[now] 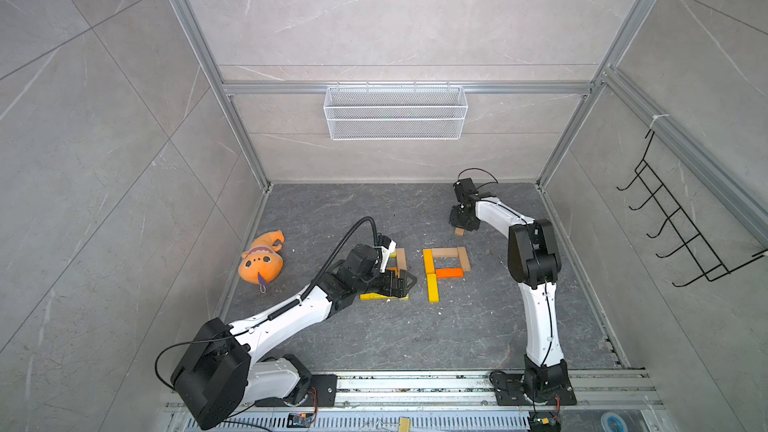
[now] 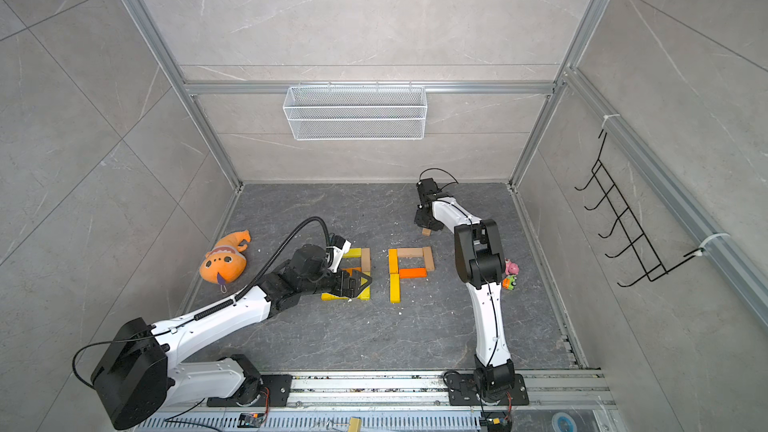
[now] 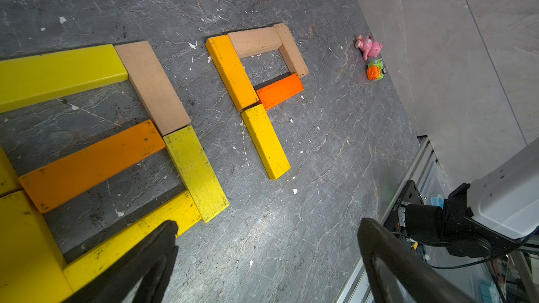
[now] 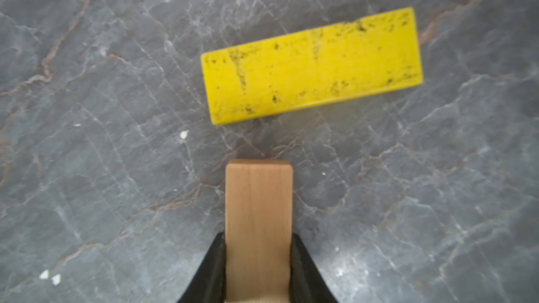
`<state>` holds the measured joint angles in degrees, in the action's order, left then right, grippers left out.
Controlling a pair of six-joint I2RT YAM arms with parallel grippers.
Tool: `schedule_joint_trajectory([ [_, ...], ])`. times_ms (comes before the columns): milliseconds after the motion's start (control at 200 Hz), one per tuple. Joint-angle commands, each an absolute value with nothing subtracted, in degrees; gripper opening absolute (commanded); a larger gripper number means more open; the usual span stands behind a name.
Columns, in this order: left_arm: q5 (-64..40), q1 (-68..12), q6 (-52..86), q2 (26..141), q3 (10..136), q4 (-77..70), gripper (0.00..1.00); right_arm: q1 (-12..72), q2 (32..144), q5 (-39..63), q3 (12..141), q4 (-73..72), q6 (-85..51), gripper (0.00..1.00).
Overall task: Assemble the number 8 with building blocks
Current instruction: Pick up the building block from the center of the board.
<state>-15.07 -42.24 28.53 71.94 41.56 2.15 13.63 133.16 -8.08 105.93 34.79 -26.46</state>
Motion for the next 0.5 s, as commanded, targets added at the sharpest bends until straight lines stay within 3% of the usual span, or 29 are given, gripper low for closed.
schedule_joint_trajectory([
  [0, -15.12, -42.62, 29.27, 70.39, 42.21, 1.13, 0.99, 13.9, 131.8, -6.87, 108.42, 34.96, -22.94, 0.28],
  [150, -14.47, -42.59, 29.44, 68.99, 41.59, 1.33, 0.99, 13.85, 127.18, -7.41, 106.46, 33.29, -18.63, 0.28],
  [499, -15.53, -42.71, 29.49, 69.02, 40.74, -1.39, 0.99, 13.87, 106.73, -2.09, 83.72, 27.59, -11.99, 0.27],
])
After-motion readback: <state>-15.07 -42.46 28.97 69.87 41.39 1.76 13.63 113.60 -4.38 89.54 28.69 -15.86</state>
